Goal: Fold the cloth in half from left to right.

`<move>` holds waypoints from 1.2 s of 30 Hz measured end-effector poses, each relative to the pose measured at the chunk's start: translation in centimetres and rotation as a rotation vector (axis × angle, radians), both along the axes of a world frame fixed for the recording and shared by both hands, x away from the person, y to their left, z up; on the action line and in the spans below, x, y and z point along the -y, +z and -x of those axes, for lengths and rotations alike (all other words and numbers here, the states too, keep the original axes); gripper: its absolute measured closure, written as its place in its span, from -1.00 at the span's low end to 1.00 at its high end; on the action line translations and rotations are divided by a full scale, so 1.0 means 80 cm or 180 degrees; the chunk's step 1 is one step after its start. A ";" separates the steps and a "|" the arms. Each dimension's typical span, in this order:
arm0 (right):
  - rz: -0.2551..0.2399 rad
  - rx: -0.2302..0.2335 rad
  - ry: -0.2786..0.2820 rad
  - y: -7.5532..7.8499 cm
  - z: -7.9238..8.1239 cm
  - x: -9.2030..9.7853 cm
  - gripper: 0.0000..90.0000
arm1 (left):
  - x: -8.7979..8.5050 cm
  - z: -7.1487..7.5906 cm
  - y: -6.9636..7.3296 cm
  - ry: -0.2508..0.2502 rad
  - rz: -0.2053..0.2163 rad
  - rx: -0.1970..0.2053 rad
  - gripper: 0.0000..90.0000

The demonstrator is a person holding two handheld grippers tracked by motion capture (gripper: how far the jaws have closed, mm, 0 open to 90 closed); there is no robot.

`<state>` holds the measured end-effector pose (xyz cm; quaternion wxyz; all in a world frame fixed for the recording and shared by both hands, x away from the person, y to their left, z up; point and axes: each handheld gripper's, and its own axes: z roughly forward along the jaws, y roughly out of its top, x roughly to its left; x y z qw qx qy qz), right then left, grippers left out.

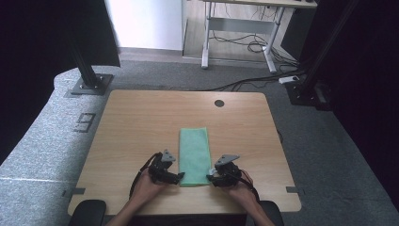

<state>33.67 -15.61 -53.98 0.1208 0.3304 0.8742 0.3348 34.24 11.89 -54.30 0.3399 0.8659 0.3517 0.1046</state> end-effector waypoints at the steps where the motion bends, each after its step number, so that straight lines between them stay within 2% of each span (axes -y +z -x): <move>1: 0.0002 -0.0009 -0.0001 0.000 0.001 -0.001 -0.01 | -0.001 0.004 0.000 -0.0012 -0.0013 0.0004 -0.64; 5: 0.0006 -0.0010 0.0031 0.000 0.004 -0.005 -0.04 | -0.006 0.012 -0.001 0.0000 -0.0047 0.0060 -0.64; 10: 0.0009 -0.0014 0.0026 0.000 0.004 -0.008 -0.06 | -0.008 0.005 -0.002 0.0023 -0.0080 0.0103 -0.64; 15: -0.0005 -0.0003 -0.0011 0.000 -0.005 -0.011 -0.06 | -0.012 -0.011 -0.002 0.0084 -0.0083 0.0094 -0.64; 24: -0.0069 0.0054 -0.0064 -0.003 -0.035 -0.017 -0.06 | -0.022 -0.036 -0.002 0.0180 -0.0086 0.0091 -0.64; 36: -0.0122 0.0099 -0.0142 -0.005 -0.078 -0.038 -0.07 | -0.044 -0.085 -0.002 0.0294 -0.0074 0.0104 -0.65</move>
